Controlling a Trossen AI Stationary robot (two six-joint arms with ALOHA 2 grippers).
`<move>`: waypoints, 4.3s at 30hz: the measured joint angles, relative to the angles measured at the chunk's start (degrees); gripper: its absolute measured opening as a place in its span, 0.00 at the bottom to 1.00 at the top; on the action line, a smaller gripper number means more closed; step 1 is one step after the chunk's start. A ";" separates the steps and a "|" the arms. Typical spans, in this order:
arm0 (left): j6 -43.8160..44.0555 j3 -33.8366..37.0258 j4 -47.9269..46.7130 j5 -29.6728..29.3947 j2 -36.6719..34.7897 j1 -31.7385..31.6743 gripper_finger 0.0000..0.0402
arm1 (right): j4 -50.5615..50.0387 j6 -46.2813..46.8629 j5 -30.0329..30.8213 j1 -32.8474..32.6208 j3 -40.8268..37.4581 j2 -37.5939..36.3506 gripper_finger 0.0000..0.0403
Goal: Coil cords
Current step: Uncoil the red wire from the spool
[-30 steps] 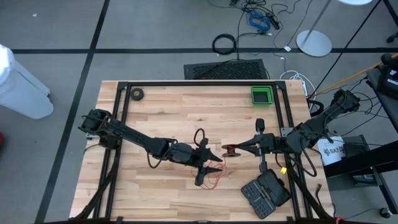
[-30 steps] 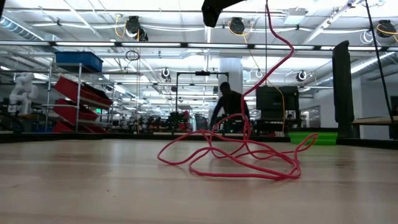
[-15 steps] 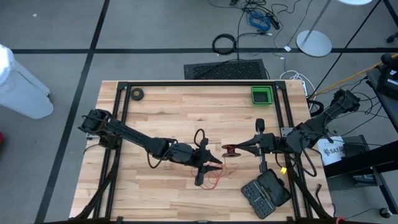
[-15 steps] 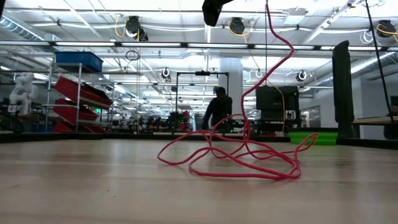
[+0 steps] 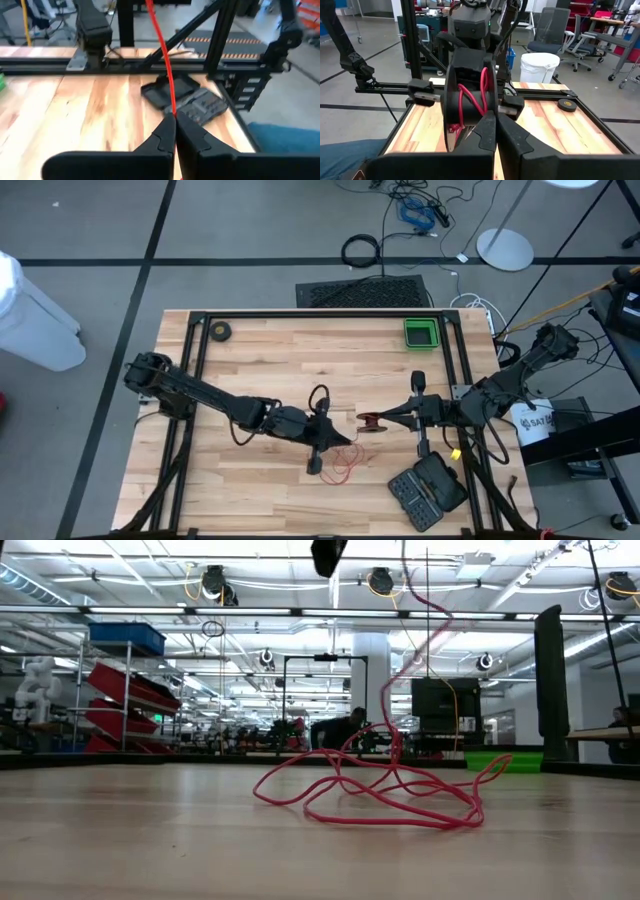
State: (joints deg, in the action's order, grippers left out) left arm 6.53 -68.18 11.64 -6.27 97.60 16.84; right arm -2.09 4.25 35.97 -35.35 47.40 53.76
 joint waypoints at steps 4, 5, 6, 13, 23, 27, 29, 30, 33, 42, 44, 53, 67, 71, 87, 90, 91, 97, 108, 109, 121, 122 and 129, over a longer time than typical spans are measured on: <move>0.01 0.00 -5.26 -1.77 -3.21 0.08 0.01 | -0.07 0.00 0.00 0.02 0.00 0.00 0.00; 0.03 0.00 -5.97 -2.03 -3.68 0.11 0.01 | -0.07 0.00 0.00 0.01 0.00 0.00 0.00; 0.08 0.00 -6.69 -2.24 -4.39 0.18 0.01 | -0.08 0.00 0.00 0.01 0.00 0.00 0.00; 0.12 0.02 -11.77 -7.49 -8.06 1.87 0.01 | -0.47 0.00 0.00 0.00 0.00 0.00 0.00; -1.04 0.02 -14.52 -14.29 -11.77 4.55 0.00 | -0.89 0.03 0.00 0.00 -0.02 0.00 0.00; -1.23 0.02 -15.44 -16.53 -13.48 6.05 0.00 | -2.30 0.92 -0.01 0.00 0.00 0.00 0.00; -1.32 0.03 -16.01 -17.74 -14.33 6.82 0.00 | -3.05 1.03 0.00 0.01 -0.01 0.00 0.00; -1.33 0.03 -16.37 -18.43 -14.79 7.24 0.00 | -3.10 1.05 0.00 0.01 -0.01 0.00 0.00; -1.34 0.03 -17.68 -20.95 -16.10 8.48 0.00 | -3.02 1.07 0.00 0.01 -0.02 0.00 0.00; -1.50 0.02 -15.26 -24.67 -16.87 10.34 0.00 | -3.59 3.70 -0.02 0.56 -0.02 0.01 0.00; -1.50 0.02 -14.45 -24.69 -16.87 10.30 0.00 | -3.71 4.30 0.00 0.96 -0.02 0.26 0.00; -2.72 0.02 -8.28 -24.12 -15.33 10.45 0.00 | -4.17 4.91 -0.04 3.95 -0.02 2.33 0.00; -6.90 0.02 8.46 -15.27 -5.31 7.45 0.00 | -2.91 6.45 0.00 8.58 -0.02 5.51 0.00; -6.87 0.02 9.90 -10.04 -3.29 6.15 0.00 | -2.40 5.67 0.00 8.57 -0.02 5.49 0.00; -5.31 -2.77 10.99 8.81 6.72 2.23 0.00 | -0.24 5.28 0.00 8.52 -0.02 5.49 0.00; -5.28 -4.12 8.38 10.29 9.12 1.31 0.00 | 2.52 4.08 0.02 8.01 -0.02 5.49 0.00; -5.25 -4.38 7.59 10.66 9.80 0.98 0.00 | 3.39 3.39 0.02 7.73 -0.02 5.46 0.00; -5.21 -4.63 2.27 10.83 11.56 -0.91 0.00 | 5.01 1.92 -0.07 5.80 -0.02 4.73 0.00; -5.28 -4.68 -8.21 10.78 9.07 -2.01 0.00 | 3.14 1.99 0.02 0.96 -0.02 0.67 0.00; -5.28 -4.66 -9.04 10.76 8.71 -2.06 0.00 | 3.13 1.99 -0.04 0.39 -0.02 0.30 0.00; 0.69 -4.68 -27.28 9.93 -1.73 -1.29 0.00 | 2.53 0.92 0.17 -3.17 -0.04 -0.81 0.00; 1.33 -4.68 -28.34 9.93 -2.47 -0.93 0.00 | 2.41 0.85 0.17 -3.15 -0.04 -0.83 0.00; 4.98 -4.66 -33.58 10.50 -5.12 3.48 0.08 | 2.23 0.90 0.31 -3.13 -0.04 -0.90 0.00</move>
State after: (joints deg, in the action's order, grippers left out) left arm 11.51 -72.84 -21.94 4.23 92.49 20.32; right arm 0.14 5.15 36.27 -38.48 47.35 52.86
